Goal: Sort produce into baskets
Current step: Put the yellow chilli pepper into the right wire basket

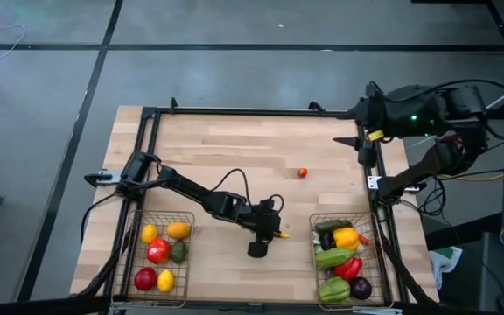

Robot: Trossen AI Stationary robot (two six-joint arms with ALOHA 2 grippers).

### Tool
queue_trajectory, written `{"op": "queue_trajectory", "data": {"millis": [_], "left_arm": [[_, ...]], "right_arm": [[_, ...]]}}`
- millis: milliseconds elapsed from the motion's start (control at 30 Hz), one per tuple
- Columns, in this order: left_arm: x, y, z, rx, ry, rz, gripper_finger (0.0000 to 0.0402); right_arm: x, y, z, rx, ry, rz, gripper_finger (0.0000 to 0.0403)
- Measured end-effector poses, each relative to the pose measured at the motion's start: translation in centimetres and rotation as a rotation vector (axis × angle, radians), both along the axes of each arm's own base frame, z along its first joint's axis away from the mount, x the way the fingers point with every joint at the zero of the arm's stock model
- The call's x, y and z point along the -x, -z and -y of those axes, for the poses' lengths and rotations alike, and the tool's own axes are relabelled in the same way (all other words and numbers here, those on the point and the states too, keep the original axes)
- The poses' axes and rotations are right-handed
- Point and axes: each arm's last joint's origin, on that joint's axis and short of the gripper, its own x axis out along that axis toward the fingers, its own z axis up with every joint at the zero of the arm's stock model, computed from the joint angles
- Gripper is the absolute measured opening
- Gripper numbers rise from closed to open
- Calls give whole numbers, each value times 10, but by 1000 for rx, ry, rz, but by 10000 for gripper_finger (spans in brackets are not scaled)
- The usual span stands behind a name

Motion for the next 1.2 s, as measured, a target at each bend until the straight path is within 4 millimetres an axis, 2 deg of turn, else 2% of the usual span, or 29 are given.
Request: {"op": "queue_trajectory", "data": {"millis": [267, 400, 567, 667, 867, 1033, 1200], "left_arm": [[-16, -36, 3, 146, -4, 358, 45], [-21, -52, 1, 193, -61, 550, 45], [-26, -59, 1, 173, -108, 625, 45], [-37, -59, 3, 174, -109, 648, 45], [-62, -39, 9, 168, -110, 634, 45], [-68, -34, 10, 164, -111, 626, 45], [-70, -29, 9, 112, -103, 539, 45]], "right_arm": [[6, -2, 0, 1, -1, 13, 264], [5, -2, 0, 20, -16, 6, 264], [5, -2, 1, 49, -21, -1, 264], [5, -2, 1, 61, -7, 0, 264], [5, -2, 1, 63, -4, 0, 264], [5, -2, 1, 63, -4, -1, 264], [5, -2, 1, 63, -3, -1, 264]]}}
